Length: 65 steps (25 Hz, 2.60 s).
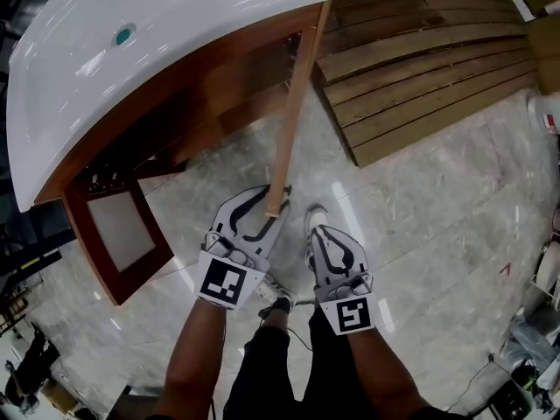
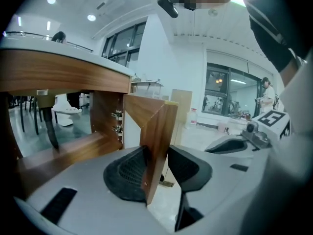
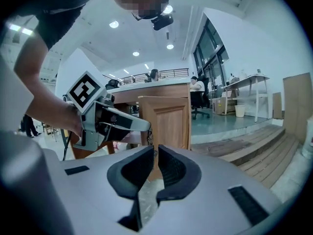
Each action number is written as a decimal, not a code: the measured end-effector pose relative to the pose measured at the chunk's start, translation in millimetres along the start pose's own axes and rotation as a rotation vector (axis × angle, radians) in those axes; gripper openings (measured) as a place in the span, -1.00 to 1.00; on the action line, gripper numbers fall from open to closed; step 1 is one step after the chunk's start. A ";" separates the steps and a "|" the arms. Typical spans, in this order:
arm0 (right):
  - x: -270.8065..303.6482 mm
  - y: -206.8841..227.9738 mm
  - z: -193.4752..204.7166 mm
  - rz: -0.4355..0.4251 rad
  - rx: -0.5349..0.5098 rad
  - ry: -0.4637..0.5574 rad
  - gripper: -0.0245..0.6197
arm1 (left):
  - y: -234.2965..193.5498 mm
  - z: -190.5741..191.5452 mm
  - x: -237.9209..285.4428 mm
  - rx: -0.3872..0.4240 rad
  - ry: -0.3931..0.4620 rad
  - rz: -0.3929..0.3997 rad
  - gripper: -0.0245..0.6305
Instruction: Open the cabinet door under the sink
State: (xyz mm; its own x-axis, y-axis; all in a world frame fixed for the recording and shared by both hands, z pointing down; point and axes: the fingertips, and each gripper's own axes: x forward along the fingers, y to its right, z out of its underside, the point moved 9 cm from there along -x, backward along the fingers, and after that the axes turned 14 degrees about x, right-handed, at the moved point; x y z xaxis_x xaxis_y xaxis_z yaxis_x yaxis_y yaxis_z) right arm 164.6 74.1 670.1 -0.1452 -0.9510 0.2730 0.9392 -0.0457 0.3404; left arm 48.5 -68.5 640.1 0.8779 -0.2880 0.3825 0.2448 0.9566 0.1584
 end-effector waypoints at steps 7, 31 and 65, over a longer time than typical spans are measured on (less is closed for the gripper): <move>-20.6 37.4 -8.9 0.120 -0.015 0.045 -0.84 | 11.5 -6.9 12.8 0.028 -0.005 0.071 -0.43; -54.6 74.9 -34.1 0.189 0.008 0.082 -0.84 | 44.8 -64.7 100.2 0.094 0.096 0.116 -0.68; -60.8 -183.1 -303.7 -0.345 -0.210 0.272 -0.84 | 6.6 -224.4 -267.5 -0.179 0.294 -0.316 -0.85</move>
State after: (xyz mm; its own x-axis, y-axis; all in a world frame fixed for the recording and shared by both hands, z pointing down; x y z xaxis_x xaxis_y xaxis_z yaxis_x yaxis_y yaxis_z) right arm 96.0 47.4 318.0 -0.3991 -0.9136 -0.0782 0.8969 -0.4067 0.1736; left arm -92.4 25.0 334.6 0.8218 -0.5664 0.0620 0.5638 0.8240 0.0559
